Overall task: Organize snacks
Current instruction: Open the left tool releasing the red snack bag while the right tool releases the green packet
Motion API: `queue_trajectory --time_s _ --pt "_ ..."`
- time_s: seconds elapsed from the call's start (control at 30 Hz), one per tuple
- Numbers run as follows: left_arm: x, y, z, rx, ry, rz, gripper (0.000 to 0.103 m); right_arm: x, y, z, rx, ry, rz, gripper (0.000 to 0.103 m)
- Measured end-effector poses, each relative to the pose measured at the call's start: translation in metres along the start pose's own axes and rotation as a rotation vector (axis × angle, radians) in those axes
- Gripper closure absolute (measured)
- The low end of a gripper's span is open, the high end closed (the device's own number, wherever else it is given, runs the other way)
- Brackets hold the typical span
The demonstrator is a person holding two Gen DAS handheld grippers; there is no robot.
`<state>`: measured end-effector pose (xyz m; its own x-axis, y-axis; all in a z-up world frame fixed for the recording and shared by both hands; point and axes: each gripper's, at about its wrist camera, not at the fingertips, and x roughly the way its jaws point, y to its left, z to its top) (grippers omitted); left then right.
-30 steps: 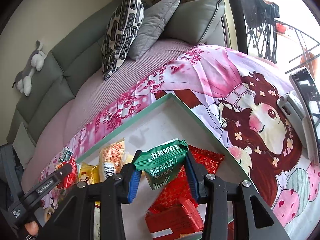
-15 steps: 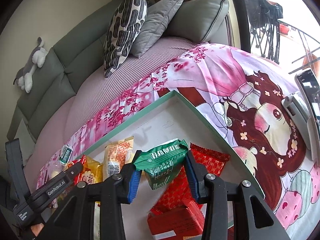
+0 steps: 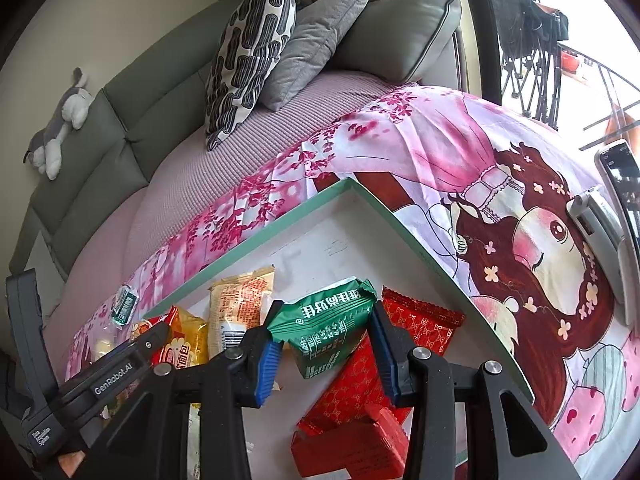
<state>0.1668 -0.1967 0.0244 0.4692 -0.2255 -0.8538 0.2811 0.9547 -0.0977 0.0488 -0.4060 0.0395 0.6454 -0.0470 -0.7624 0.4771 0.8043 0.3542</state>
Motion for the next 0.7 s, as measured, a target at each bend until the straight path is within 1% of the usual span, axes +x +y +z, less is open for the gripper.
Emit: queue_trajectory --time_s 0.37,0.43,0.5,0.6,0.7 --pt "0.004 0.006 -0.003 -0.02 0.014 -0.003 0.042 0.006 0.007 0.001 -0.036 -0.01 -0.024 0.057" --pt "0.003 0.007 -0.004 -0.026 0.015 -0.005 0.039 0.008 0.008 0.001 -0.048 -0.007 -0.037 0.054" --pt "0.002 0.008 -0.004 -0.035 0.013 -0.011 0.037 0.009 0.008 0.0 -0.052 -0.001 -0.046 0.047" --pt "0.0 0.008 -0.005 -0.041 0.012 -0.013 0.037 0.01 0.005 0.0 -0.043 0.004 -0.045 0.043" --pt "-0.003 0.007 -0.005 -0.042 0.004 -0.012 0.037 0.011 0.004 0.001 -0.043 0.009 -0.05 0.043"
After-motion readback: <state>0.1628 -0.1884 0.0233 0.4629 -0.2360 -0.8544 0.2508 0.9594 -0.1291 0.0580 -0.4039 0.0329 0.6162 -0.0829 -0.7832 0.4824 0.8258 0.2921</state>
